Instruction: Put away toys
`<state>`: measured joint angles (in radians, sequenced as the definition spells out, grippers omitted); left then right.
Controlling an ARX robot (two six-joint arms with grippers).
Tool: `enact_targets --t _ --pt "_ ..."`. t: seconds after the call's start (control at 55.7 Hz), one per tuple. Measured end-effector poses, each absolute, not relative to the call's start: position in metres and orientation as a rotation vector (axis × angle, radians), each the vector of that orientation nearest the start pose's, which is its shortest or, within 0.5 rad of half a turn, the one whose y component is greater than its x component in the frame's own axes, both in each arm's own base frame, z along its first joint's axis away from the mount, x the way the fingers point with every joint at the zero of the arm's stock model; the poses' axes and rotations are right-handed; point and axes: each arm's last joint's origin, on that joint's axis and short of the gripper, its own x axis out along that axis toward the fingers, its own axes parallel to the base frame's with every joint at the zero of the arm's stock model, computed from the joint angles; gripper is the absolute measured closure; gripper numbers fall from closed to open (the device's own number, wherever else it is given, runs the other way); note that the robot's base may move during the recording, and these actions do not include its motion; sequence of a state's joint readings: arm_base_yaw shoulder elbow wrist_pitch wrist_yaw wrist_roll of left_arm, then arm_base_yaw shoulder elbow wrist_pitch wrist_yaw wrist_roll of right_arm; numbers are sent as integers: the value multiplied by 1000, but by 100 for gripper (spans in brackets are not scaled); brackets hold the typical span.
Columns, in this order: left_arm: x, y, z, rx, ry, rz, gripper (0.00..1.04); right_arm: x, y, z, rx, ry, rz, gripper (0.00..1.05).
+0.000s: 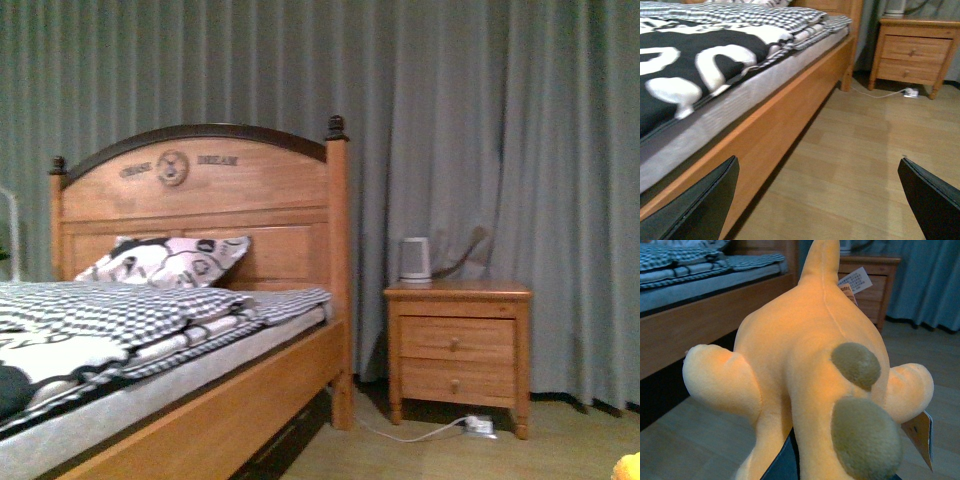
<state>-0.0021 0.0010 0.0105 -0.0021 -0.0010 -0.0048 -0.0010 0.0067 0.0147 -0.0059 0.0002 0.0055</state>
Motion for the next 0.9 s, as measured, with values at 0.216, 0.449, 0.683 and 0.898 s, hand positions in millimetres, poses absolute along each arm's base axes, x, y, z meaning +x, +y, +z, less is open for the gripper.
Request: enact_targets --t 0.216,0.449,0.683,0.898 --pt "97 0 167 -5 -7 -1 6 97 0 167 6 -2 -1 98" --pt "97 0 167 -4 -7 -7 6 97 -1 167 6 -2 -13 98" --pt "97 0 167 -4 -8 -3 6 97 0 167 6 -2 3 98" --pt "97 0 167 -4 -8 -3 6 97 0 167 6 -2 0 98"
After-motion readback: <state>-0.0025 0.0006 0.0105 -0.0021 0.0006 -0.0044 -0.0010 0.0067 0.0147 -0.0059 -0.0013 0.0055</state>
